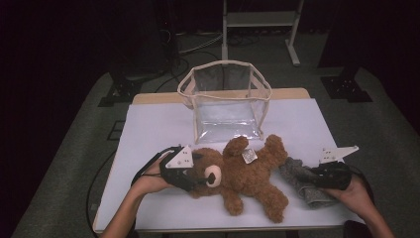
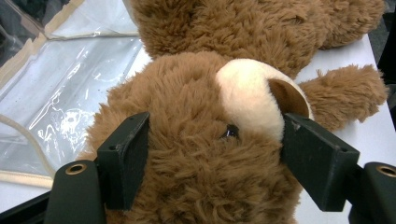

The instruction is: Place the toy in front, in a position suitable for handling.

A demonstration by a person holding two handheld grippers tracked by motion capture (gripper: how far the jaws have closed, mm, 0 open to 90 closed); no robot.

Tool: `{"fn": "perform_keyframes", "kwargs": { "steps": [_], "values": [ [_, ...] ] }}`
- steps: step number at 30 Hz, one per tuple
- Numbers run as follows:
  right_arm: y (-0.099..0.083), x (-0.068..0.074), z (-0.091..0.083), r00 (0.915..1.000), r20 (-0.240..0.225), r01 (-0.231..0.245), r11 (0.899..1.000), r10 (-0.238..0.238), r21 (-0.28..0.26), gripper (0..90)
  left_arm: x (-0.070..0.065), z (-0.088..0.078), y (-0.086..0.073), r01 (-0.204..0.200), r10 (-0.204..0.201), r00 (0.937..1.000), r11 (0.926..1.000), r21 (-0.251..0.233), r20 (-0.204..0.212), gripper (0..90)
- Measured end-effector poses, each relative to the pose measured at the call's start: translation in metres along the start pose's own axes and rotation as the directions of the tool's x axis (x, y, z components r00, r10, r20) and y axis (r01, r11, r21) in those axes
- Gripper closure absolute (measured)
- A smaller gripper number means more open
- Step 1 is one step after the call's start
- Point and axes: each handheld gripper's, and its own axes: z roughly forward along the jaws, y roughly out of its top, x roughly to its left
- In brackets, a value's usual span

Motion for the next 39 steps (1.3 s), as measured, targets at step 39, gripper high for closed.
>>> {"fn": "perform_keyframes", "kwargs": {
  "steps": [39],
  "values": [
    [0.115, 0.052, 0.051, 0.9559, -0.146, 0.243, 0.965, -0.255, -0.094, 73.1, -0.001, 0.025, 0.016, -0.060, 0.066, 0.9951, 0.9949, 0.081, -0.074, 26.6]
  ]
}}
